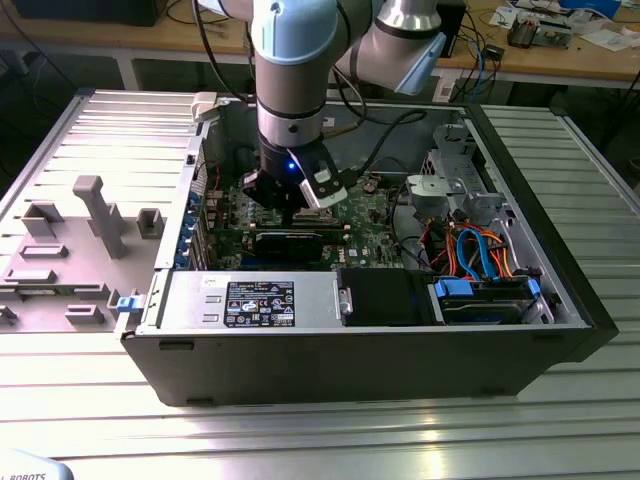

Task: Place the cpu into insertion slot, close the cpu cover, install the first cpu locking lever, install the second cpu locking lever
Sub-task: 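Install the second cpu locking lever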

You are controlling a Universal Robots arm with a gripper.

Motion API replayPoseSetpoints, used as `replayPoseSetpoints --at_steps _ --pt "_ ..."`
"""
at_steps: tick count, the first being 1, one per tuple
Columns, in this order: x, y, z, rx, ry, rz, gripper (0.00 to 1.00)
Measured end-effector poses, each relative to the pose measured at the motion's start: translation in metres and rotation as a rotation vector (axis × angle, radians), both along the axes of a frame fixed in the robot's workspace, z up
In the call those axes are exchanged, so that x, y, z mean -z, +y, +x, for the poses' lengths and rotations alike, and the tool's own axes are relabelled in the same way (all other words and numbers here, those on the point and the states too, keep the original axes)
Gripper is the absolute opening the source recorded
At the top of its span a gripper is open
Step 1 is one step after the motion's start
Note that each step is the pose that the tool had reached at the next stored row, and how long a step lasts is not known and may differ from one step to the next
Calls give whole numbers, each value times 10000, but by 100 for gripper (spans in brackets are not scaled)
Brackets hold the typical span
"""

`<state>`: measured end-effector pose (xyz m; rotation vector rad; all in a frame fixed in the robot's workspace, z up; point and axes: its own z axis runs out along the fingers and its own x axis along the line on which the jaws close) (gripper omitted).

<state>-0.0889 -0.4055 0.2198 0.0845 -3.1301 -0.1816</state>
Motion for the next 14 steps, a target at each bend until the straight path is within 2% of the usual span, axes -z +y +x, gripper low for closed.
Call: replayPoseSetpoints --at_steps 11,14 --pt "3 0 -19 1 0 0 11" --pt "16 0 -27 1 1 77 11"
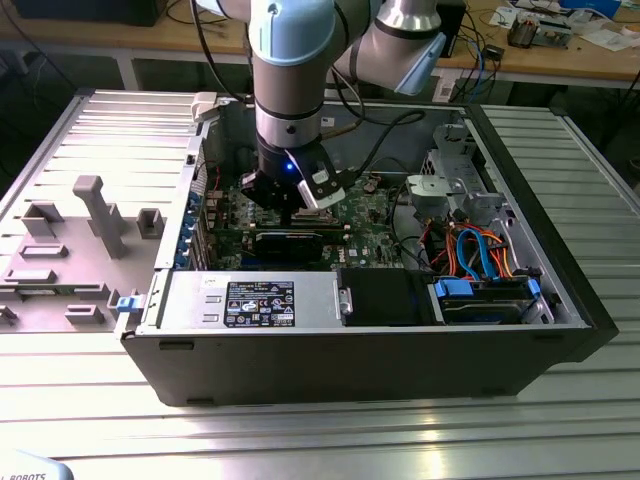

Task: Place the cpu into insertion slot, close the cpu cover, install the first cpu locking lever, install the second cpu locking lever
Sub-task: 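Install the second cpu locking lever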

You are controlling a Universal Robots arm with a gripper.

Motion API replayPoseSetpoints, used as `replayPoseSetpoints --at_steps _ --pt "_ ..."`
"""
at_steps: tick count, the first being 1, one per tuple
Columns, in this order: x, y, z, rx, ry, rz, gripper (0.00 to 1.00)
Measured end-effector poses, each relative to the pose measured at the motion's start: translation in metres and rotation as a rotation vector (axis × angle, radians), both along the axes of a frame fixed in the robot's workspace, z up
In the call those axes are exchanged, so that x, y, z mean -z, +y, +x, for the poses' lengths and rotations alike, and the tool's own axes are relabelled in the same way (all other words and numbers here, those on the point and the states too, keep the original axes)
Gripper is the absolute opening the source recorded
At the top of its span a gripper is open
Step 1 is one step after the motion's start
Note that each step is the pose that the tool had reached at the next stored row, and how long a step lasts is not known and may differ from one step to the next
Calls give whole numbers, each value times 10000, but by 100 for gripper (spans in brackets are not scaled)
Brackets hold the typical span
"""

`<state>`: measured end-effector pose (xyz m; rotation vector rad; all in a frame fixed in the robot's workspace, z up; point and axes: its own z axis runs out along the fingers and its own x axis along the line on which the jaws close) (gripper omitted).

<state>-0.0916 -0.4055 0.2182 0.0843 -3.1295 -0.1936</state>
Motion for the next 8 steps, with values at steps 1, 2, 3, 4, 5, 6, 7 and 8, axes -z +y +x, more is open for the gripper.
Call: replayPoseSetpoints --at_steps 1,2,3,4,5,6,7,8 --pt "6 0 -3 2 -2 34 11" --pt "14 0 -16 0 -1 82 11" --pt "25 0 -36 -1 -1 125 11" --pt "43 0 -51 -2 -1 152 11" --pt "58 0 -53 -10 -1 167 11" --pt "68 -1 -56 -17 0 176 11" --pt "74 -1 -61 -18 0 184 11" --pt "85 -1 -70 -26 0 203 11"
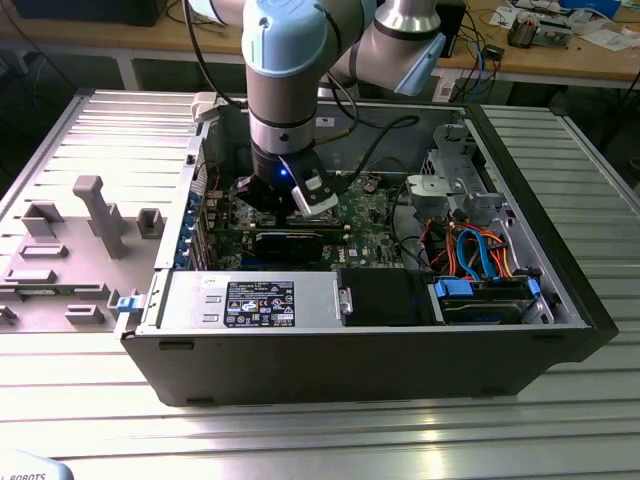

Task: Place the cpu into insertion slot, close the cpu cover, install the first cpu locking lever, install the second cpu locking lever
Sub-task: 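Install the second cpu locking lever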

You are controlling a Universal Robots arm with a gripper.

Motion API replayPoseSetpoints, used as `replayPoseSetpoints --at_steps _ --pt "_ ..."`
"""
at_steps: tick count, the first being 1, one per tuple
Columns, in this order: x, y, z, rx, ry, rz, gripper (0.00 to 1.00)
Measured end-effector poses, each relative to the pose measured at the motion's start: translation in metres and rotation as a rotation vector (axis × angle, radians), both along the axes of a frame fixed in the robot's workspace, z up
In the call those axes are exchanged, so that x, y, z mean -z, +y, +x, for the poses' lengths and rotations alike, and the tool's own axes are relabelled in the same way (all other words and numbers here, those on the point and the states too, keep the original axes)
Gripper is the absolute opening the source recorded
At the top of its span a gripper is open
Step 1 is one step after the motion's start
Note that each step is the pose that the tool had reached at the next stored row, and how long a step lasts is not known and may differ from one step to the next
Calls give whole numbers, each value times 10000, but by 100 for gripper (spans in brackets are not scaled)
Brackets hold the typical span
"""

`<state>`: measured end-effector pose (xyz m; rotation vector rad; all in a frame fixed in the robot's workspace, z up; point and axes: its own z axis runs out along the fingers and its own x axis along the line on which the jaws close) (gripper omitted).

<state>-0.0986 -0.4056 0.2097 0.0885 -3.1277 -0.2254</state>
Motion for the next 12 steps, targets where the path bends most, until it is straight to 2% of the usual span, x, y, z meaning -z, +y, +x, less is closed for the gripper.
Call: replayPoseSetpoints --at_steps 2,5,10,12 --pt "17 0 -6 -11 0 31 11" --pt "46 1 -12 -23 -1 201 11" --pt "73 2 -30 -31 0 341 11" --pt "85 7 -35 -31 0 374 11"
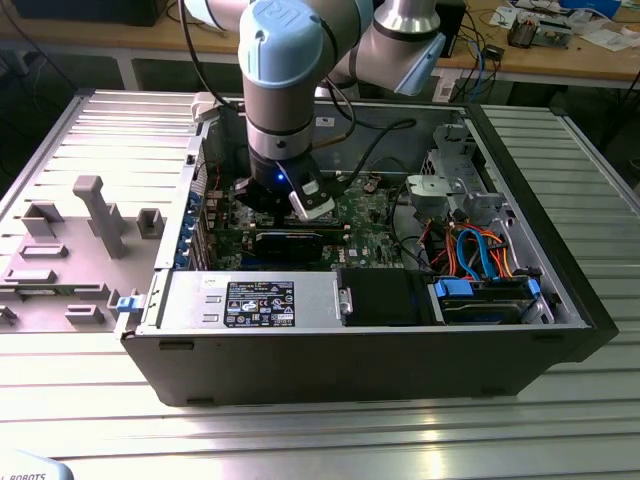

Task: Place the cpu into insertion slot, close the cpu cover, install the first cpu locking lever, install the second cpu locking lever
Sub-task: 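Install the second cpu locking lever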

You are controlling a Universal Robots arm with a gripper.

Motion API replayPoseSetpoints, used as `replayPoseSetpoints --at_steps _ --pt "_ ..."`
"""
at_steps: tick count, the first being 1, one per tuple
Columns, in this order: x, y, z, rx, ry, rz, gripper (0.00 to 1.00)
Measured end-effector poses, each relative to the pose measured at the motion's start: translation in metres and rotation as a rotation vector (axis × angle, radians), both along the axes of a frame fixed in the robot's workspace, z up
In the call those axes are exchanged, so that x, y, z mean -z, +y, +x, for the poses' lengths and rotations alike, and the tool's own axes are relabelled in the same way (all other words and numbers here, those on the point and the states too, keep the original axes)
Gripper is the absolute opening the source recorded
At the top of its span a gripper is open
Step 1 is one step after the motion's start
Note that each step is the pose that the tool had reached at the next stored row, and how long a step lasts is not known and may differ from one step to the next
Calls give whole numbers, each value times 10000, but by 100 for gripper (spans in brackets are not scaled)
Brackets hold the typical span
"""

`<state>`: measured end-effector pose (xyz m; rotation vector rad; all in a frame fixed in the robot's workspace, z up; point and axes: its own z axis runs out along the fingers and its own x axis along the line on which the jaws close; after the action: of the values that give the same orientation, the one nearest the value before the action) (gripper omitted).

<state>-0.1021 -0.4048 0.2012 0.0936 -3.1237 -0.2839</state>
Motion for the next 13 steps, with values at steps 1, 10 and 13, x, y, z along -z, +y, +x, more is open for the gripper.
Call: replayPoseSetpoints --at_steps 1,10,13 --pt "6 3 -2 1 -1 12 11" --pt "17 45 -13 -4 0 21 11" --pt "-3 51 -26 -5 -3 26 11"
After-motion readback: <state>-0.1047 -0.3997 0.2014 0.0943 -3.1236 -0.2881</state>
